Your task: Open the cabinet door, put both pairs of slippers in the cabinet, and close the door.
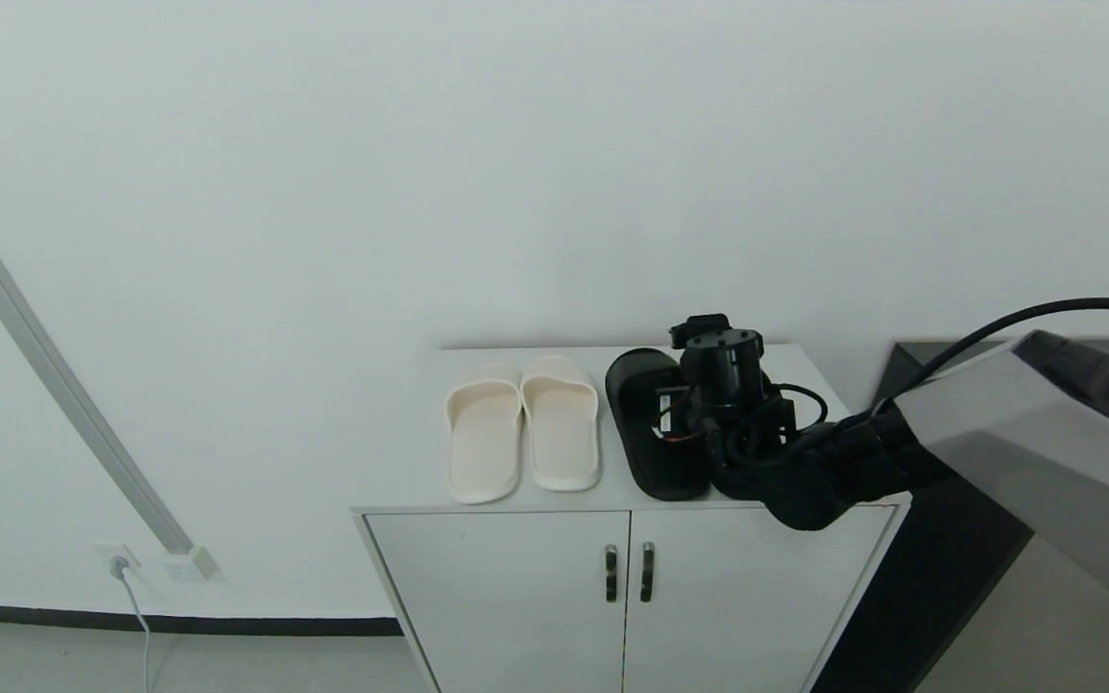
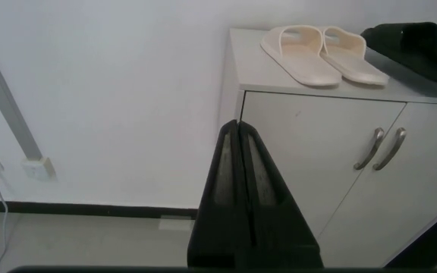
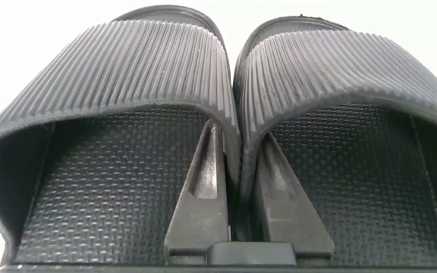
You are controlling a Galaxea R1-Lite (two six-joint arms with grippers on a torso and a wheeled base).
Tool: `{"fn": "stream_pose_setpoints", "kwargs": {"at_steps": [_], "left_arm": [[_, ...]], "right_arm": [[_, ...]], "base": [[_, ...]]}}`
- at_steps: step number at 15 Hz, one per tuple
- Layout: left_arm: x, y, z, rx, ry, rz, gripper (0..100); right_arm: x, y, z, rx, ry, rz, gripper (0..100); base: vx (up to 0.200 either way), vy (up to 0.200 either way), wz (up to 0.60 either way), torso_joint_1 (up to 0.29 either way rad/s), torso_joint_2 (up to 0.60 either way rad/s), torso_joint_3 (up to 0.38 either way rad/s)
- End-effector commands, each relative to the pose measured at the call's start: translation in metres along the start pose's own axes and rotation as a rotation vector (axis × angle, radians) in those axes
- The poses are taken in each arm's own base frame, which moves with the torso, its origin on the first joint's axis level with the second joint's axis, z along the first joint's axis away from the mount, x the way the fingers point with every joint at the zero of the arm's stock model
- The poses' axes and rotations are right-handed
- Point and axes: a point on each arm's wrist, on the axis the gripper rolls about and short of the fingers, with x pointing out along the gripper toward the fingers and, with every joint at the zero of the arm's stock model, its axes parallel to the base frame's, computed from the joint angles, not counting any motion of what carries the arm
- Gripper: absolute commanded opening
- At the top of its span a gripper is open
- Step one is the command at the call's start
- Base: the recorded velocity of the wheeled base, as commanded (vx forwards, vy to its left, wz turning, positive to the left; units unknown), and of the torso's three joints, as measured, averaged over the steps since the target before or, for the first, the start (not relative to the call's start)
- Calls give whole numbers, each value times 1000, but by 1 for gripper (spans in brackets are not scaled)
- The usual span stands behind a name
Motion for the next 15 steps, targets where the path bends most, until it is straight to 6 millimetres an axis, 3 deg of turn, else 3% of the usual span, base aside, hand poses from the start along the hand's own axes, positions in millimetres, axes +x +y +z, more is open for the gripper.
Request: {"fn": "stream_pose_setpoints", "kwargs": {"at_steps": [1,9,11,15], "left_arm": [[0,0,0,-3,1,1,0],[0,0,0,-2,2,-4,0],[0,0,0,-2,2,-4,0],[0,0,0,-2,2,-4,0]], "right_arm": [[-45,-4,22,5,-34,101,0],[-151,-38,-2,-127,9,598,0],[-172,-45,-2,-131,19,731,0],[-194,-59,-2,-145,78,860,0]], "base": [[0,0,0,0,0,0],[0,0,0,0,0,0],[0,0,0,0,0,0],[0,0,0,0,0,0]]}}
